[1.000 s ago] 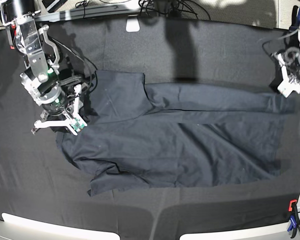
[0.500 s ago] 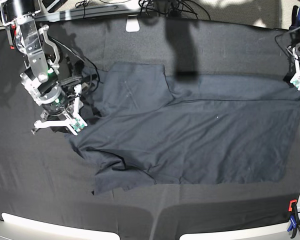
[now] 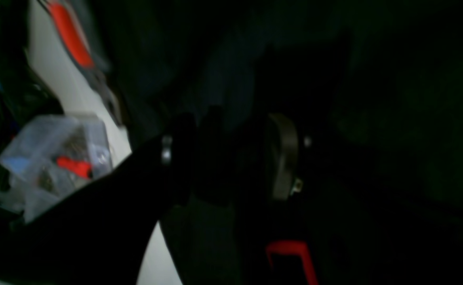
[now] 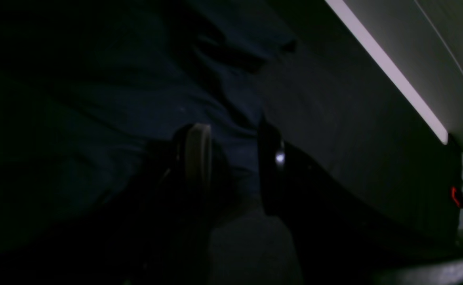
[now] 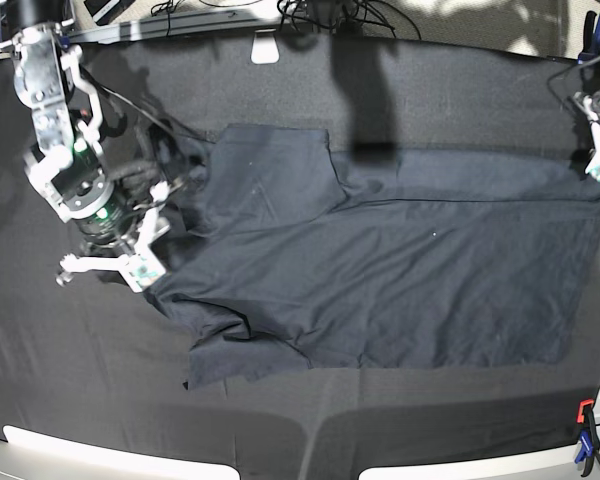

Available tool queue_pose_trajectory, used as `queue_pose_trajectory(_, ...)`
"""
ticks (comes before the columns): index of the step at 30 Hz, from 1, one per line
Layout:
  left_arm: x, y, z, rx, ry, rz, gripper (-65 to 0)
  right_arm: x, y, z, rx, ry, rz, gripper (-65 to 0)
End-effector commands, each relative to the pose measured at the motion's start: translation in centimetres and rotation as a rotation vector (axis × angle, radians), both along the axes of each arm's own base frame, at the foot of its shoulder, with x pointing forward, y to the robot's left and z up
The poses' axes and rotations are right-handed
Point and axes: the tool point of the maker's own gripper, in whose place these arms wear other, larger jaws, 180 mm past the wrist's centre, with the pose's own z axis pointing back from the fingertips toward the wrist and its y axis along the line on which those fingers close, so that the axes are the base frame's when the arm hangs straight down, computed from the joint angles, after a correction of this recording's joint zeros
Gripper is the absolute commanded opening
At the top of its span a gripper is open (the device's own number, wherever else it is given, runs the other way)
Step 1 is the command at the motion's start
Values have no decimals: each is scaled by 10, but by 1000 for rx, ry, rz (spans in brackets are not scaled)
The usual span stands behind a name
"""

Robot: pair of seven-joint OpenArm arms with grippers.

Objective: Layout the t-shirt on the table in an organized manner, then fold the t-shirt properly
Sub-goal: 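Release the folded edge and raise both grippers away, then move the right gripper to the folded shirt's sleeve edge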

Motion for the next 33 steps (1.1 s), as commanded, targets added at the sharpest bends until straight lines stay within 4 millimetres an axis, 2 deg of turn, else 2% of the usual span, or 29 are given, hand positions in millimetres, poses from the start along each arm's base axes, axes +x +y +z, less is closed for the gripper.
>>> queue_pose_trajectory(1, 9, 4, 21, 13, -55, -8, -387, 4, 6, 19, 25, -48, 26, -455)
queue_pose_trajectory(5, 2, -9, 41, -19, -128, -2, -387, -8, 30, 25, 107, -2, 108, -455)
queue_pose_trajectory(10, -7, -31, 62, -116, -228, 21, -387, -18, 40, 20, 122, 49, 161, -460)
queue_pose_trajectory(13, -10, -43, 67, -157, -262, 40, -387, -29, 43, 9, 112, 88, 192, -460)
queue_pose_trajectory(19, -10, -82, 74, -313, -352, 68, -387, -66, 49, -24, 86, 209, 264, -460)
queue_pose_trajectory(22, -10, -95, 78, -357, -384, 76, -387, -81, 51, -35, 87, 254, 285, -460)
queue_pose_trajectory(29, -11, -101, 77, -377, -390, 94, -387, -118, 56, -58, 86, 361, 338, -460)
queue_pose_trajectory(33, -11, -101, 77, -378, -391, 93, -387, -134, 51, -67, 54, 412, 363, -460)
